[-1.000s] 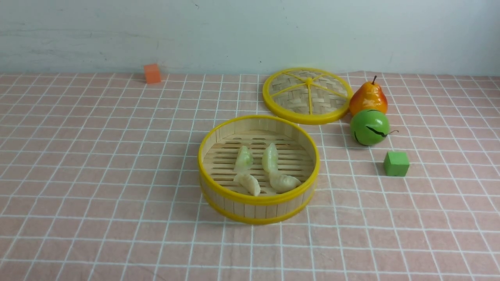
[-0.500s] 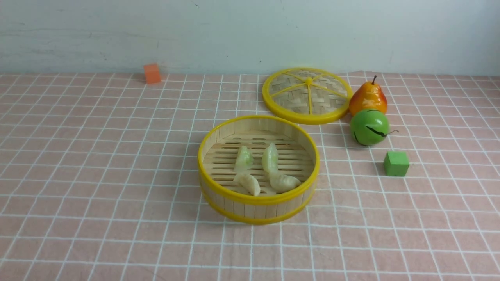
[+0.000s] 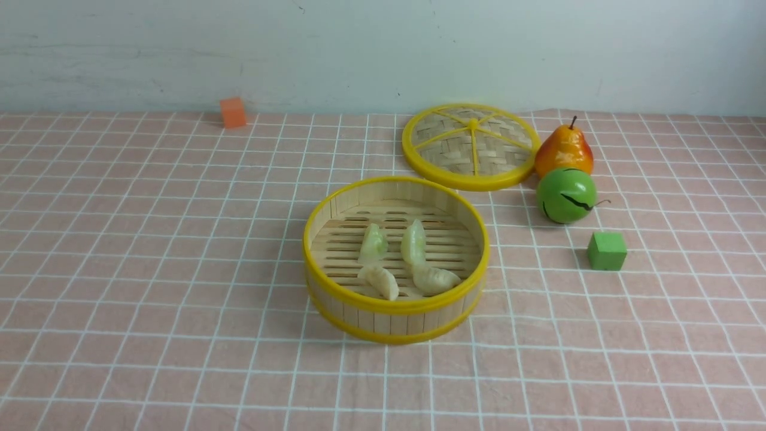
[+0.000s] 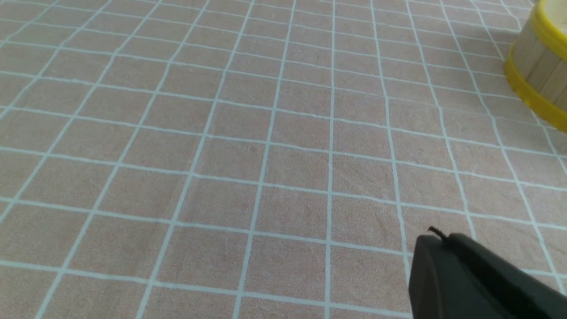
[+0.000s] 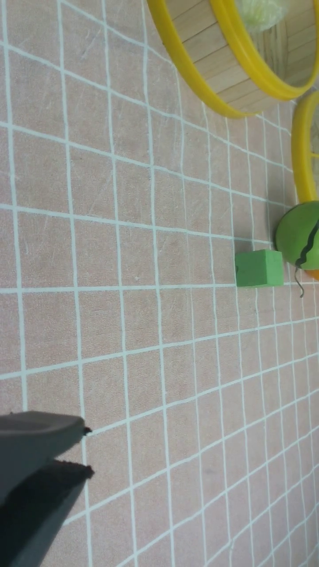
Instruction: Put the dumplings into the steamer on the table with the pink tablecloth.
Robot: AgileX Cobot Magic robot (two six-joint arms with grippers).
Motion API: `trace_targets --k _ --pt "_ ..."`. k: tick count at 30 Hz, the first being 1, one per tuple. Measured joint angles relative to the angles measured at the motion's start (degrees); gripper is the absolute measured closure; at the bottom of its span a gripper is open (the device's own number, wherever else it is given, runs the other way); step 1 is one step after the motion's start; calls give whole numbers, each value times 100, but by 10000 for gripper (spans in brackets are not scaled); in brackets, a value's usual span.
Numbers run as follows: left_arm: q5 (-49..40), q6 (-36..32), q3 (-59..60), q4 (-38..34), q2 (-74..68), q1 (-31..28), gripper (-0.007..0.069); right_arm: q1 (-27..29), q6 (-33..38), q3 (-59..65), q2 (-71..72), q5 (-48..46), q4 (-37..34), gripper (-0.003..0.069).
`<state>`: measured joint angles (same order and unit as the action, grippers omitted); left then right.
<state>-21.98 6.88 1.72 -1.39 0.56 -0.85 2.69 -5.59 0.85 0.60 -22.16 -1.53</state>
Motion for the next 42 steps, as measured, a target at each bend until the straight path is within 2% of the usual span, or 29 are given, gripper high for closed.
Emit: trace_targets --k 42 --pt "18 -17 2 -16 0 0 627 0 0 0 0 0 0 514"
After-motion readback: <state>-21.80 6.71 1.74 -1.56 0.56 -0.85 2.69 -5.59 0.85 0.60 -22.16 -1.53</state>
